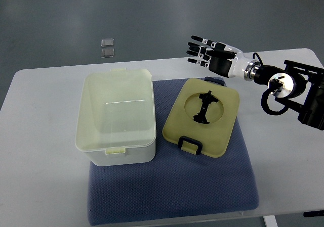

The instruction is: Open white storage box with right hand

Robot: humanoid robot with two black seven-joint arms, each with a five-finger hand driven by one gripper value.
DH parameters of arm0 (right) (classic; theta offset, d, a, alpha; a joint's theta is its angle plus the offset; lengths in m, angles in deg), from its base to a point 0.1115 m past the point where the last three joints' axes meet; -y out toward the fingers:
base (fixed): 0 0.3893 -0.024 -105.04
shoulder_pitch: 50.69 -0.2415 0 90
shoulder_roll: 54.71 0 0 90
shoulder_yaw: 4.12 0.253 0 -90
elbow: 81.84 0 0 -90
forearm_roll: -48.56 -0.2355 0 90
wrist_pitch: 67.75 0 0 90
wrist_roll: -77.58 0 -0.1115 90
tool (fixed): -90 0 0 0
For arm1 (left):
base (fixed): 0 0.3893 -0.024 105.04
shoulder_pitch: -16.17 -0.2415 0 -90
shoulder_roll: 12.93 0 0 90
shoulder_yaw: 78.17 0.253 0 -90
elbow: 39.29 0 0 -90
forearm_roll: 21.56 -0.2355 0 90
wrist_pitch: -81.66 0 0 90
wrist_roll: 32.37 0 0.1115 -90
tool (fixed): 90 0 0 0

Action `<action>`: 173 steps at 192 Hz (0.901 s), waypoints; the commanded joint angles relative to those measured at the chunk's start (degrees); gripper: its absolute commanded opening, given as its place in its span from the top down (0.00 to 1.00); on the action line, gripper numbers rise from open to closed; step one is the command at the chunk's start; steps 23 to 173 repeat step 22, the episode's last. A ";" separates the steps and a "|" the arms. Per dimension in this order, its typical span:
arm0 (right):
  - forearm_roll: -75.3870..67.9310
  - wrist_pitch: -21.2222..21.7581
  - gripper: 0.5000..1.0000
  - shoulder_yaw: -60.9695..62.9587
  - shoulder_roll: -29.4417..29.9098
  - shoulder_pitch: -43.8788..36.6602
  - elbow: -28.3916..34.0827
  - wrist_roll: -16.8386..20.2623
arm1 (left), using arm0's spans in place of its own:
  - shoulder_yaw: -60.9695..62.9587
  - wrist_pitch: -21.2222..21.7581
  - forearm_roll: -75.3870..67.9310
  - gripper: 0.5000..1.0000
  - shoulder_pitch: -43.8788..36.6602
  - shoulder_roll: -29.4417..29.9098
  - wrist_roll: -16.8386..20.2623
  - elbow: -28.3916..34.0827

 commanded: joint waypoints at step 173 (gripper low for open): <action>0.56 2.04 0.13 3.45 -0.09 1.33 0.00 0.00 | 0.01 -0.03 0.00 0.00 0.00 0.00 -0.05 0.00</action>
